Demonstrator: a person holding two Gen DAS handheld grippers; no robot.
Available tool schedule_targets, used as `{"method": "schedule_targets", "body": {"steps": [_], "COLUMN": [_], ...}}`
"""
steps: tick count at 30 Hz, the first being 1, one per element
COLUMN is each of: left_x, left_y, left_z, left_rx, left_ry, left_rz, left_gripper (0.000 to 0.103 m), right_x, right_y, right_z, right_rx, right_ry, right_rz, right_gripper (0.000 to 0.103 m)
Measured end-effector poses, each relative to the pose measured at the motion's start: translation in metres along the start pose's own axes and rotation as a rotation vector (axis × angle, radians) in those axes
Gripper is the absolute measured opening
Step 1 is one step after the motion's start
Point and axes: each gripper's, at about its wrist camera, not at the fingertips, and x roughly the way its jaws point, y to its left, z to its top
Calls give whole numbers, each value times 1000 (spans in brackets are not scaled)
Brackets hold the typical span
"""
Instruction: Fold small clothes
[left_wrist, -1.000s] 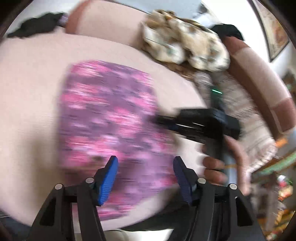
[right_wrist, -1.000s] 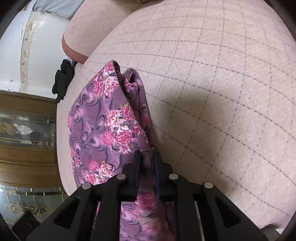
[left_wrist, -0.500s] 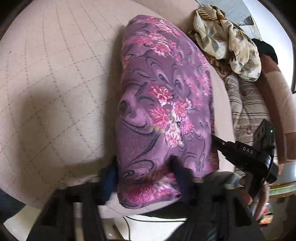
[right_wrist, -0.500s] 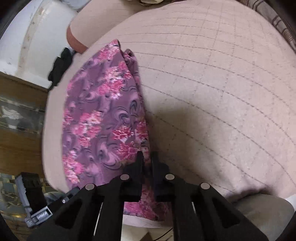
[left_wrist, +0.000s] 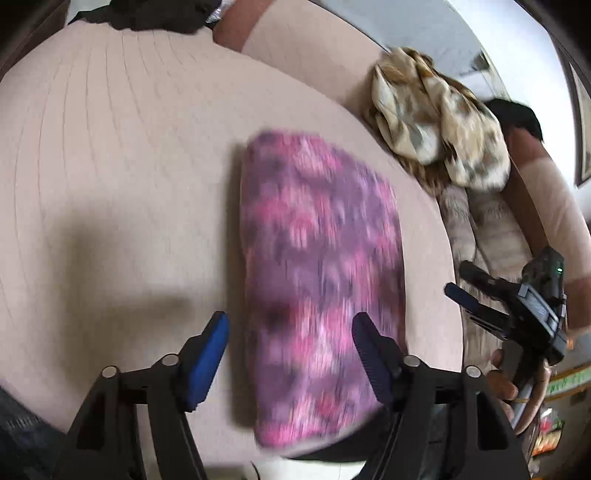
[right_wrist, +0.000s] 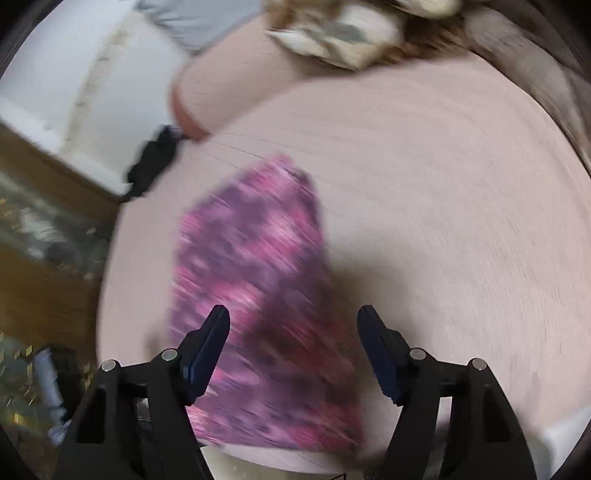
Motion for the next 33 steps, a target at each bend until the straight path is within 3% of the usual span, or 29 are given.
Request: {"method": "schedule_targets", "body": {"steps": [4,7,9,11,13,15,16,17,18,19,21,26,28,30,33], "left_x": [29,59,79,96,110,124,128,129,127,124,107,82,103,123,99], "left_y": [4,19,29,33,38,43,44,43,40,35,26,5,6,25,45], "left_z": [58,89,102,110,118,124,126,127,129,132,142,190,201,195,171], "left_rx": [-74,-123,-144,-149,-170,-196,-210,-216,-202,-179,-158,-77,-18,-41,-49], "left_ry": [4,22,40,68,81,105,114,114,116,118,95,-16,17,87,49], "left_rz": [-7,-5,-10,-24,-87,-119,-127,-120,-111,-110,-174,-162,-65,72,2], "left_gripper": [77,77,77,77,77,74,65,61,46,37,34,34,40,43,56], "right_x": [26,64,98,126,142,153,154,154,155,153,148,136,146,164,167], "right_y": [0,-16,-32,-42,-45,-47,-46,-44,-41,-40,-35,-24,-23,-28,-35], "right_z": [73,102,108,104,102,103,105,106,106,106,108,127,133,129,121], "right_rx": [5,23,55,82,87,86,91,94,99,89,80,74,83,115,161], "right_ry": [56,62,81,157,198,191,185,187,201,196,180,63,60,117,154], "right_rz": [138,139,92,123,102,85,85,102,117,107,107,219,176,140,137], "right_gripper": [75,75,75,75,74,66,61,46,37,32,25,27,34,42,53]}}
